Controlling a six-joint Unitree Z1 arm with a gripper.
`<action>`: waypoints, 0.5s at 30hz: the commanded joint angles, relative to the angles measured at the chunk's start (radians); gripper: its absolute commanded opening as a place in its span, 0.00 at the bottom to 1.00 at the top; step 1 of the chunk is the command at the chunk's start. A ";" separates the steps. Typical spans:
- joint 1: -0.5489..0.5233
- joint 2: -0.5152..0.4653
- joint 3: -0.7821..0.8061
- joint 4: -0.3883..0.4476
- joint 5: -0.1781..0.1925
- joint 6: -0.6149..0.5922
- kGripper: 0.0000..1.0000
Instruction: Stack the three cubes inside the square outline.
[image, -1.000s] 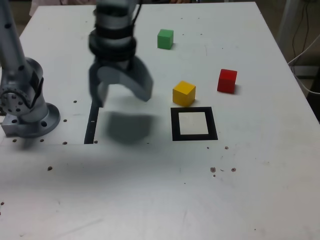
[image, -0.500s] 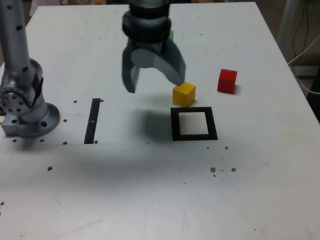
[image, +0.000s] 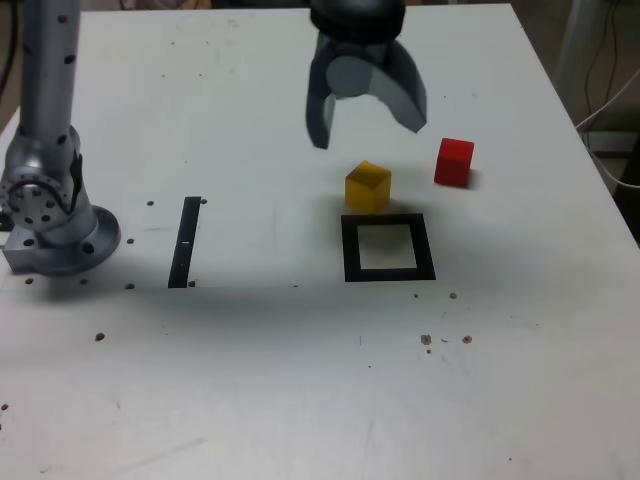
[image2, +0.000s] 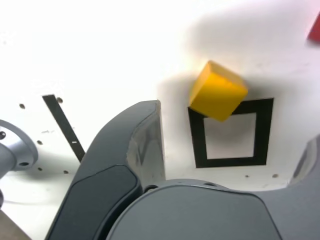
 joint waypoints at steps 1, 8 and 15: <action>0.007 0.038 -0.051 0.017 0.005 0.015 1.00; 0.024 0.134 -0.184 0.052 0.012 0.053 1.00; 0.051 0.229 -0.331 0.085 0.019 0.093 1.00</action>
